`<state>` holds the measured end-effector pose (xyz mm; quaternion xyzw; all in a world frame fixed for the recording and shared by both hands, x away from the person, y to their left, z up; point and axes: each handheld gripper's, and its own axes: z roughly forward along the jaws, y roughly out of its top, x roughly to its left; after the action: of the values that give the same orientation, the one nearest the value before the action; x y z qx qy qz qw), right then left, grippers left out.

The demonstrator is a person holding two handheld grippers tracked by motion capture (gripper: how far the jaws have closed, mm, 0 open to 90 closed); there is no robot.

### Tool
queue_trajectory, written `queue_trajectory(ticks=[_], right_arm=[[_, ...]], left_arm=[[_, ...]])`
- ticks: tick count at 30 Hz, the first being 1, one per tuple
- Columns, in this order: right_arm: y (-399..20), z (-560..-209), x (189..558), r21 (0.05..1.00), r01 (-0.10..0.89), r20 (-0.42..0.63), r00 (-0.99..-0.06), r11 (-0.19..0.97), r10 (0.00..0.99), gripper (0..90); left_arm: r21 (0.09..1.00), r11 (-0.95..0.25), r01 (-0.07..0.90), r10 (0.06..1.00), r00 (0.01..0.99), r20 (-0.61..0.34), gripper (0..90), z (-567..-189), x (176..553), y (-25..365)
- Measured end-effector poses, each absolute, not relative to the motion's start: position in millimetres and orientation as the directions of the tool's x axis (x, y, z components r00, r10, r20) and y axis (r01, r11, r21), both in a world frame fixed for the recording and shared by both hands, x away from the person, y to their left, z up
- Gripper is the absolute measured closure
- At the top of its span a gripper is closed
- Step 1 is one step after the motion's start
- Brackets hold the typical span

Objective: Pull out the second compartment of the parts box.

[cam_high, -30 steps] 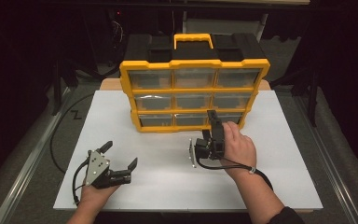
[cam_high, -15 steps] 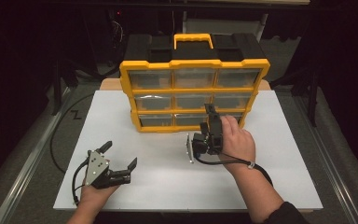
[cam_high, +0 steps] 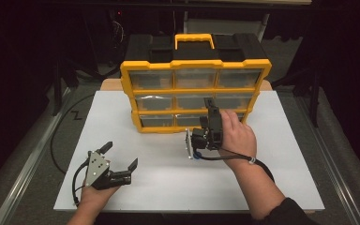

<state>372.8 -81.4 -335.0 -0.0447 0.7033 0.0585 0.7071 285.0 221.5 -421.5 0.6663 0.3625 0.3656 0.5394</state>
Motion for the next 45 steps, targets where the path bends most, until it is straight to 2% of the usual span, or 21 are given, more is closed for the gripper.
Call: queue_trajectory(ticks=[9, 10, 11, 12, 14, 17, 19, 21, 30, 45], right_arm=[[-76.6, -320.1, 374.2, 0.043, -0.146, -0.998, 0.03, 0.988, 0.048, 28.6], [-75.6, -316.2, 374.6, 0.014, -0.152, -0.999, 0.043, 0.988, 0.02, 30.3], [-75.4, -317.8, 374.5, 0.06, -0.139, -0.997, 0.029, 0.988, 0.065, 31.7], [-74.2, -312.1, 375.5, 0.004, -0.155, -0.999, 0.052, 0.988, 0.012, 32.5], [-73.2, -311.3, 375.9, 0.04, -0.145, -0.998, 0.048, 0.989, 0.047, 35.3], [-71.2, -306.1, 377.3, 0.032, -0.139, -0.997, 0.058, 0.99, 0.041, 39.7], [-69.4, -300.8, 378.4, 0.006, -0.136, -0.997, 0.07, 0.991, 0.015, 43.6], [-68.2, -300.1, 378.6, 0.042, -0.126, -0.997, 0.06, 0.991, 0.05, 46.8], [-57.5, -284.2, 377.5, 0.041, -0.14, -0.995, 0.085, 0.989, 0.054, 64.7], [-48.5, -264.4, 392.8, 0.04, -0.115, -0.993, 0.103, 0.993, 0.052, 76.0]], left_arm=[[0.985, -0.151, 0.088, 0.878, 0.469, 0.093, 0.8, -421.0, 284.8, 222.7], [0.984, -0.152, 0.088, 0.878, 0.47, 0.094, 0.8, -421.0, 284.8, 222.5], [0.984, -0.153, 0.089, 0.878, 0.47, 0.094, 0.8, -421.1, 284.7, 222.5], [0.984, -0.153, 0.088, 0.877, 0.47, 0.095, 0.8, -421.0, 284.7, 222.5], [0.984, -0.155, 0.087, 0.878, 0.47, 0.096, 0.8, -420.9, 284.5, 222.7], [0.983, -0.16, 0.086, 0.878, 0.468, 0.102, 0.8, -421.1, 284.4, 222.7], [0.983, -0.161, 0.086, 0.878, 0.468, 0.103, 0.8, -421.3, 284.4, 222.5], [0.983, -0.163, 0.086, 0.877, 0.469, 0.105, 0.8, -421.3, 284.3, 222.3], [0.984, -0.157, 0.083, 0.88, 0.463, 0.101, 0.8, -420.6, 284.0, 224.6], [0.984, -0.158, 0.082, 0.876, 0.471, 0.101, 0.8, -420.6, 283.5, 224.3]])
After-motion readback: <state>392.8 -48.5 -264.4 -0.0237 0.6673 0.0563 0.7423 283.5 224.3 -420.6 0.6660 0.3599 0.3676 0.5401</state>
